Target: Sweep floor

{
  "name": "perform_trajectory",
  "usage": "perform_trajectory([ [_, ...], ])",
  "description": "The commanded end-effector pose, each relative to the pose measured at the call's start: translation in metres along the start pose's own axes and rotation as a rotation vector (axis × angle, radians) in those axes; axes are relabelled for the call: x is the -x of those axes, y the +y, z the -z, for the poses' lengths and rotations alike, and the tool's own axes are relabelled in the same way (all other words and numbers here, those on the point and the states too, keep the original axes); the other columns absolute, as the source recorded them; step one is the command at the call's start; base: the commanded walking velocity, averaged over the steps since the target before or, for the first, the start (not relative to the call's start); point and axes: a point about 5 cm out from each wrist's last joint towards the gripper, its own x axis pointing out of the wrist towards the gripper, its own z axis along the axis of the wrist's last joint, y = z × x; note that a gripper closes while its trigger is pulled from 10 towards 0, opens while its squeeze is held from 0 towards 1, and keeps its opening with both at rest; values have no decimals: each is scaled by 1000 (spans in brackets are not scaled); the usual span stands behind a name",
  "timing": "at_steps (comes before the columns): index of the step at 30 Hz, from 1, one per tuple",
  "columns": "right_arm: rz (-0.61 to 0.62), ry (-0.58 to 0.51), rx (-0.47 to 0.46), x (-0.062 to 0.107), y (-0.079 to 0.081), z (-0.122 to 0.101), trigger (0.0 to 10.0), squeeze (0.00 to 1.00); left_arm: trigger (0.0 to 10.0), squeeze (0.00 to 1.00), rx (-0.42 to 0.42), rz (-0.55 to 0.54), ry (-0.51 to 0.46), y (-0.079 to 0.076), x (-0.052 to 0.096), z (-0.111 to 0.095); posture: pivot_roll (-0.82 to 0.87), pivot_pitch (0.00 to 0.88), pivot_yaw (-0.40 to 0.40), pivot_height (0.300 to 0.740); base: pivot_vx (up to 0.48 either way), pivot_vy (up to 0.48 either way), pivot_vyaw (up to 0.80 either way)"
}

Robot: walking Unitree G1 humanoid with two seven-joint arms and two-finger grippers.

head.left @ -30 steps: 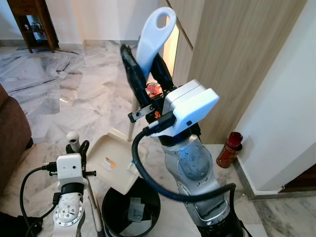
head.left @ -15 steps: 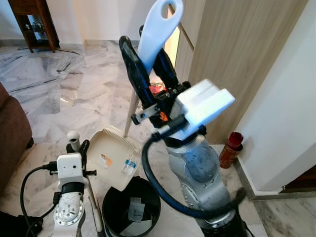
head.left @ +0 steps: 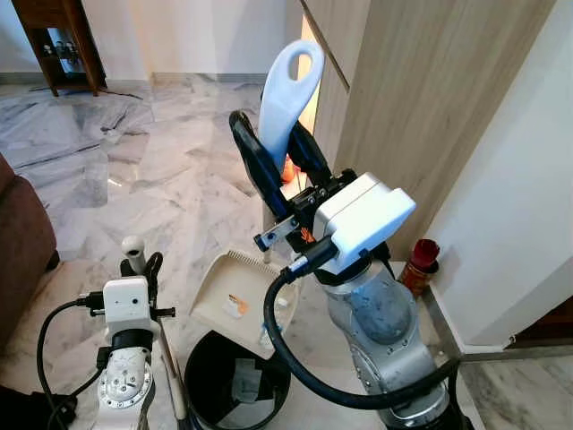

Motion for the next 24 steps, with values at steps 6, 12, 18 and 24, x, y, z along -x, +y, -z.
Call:
perform_trajectory([
  [6, 39, -83, -21, -3, -9, -18, 10000, 0, 10000, 0, 4, 9, -50, -3, -5, -8, 137, 18, -38, 740, 0, 0, 0],
  [12, 63, -82, -42, -2, -7, -20, 10000, 0, 10000, 0, 3, 9, -51, -3, -6, -8, 134, 16, -37, 740, 0, 0, 0],
  [18, 89, -91, -83, -3, -5, -21, 10000, 0, 10000, 0, 4, 9, -55, -4, -6, -9, 140, 16, -40, 740, 0, 0, 0],
  [24, 133, -112, -53, -4, -11, -24, 10000, 0, 10000, 0, 4, 7, -53, -3, -6, -9, 140, 16, -41, 740, 0, 0, 0],
])
